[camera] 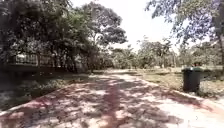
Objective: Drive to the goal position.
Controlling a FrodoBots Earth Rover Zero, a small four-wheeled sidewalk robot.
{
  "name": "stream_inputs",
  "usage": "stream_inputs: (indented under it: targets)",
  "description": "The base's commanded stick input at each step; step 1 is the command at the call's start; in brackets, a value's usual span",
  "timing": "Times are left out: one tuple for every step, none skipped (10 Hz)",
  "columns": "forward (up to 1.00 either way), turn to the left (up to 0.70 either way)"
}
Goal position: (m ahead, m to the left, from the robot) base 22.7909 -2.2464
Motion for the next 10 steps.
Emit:
stream_inputs:
  targets:
    - [0.70,0.00]
    - [0.70,0.00]
    - [0.70,0.00]
    - [0.70,0.00]
    - [0.70,0.00]
    - [0.70,0.00]
    - [0.70,0.00]
    - [0.70,0.00]
    - [0.70,0.00]
    - [0.70,0.00]
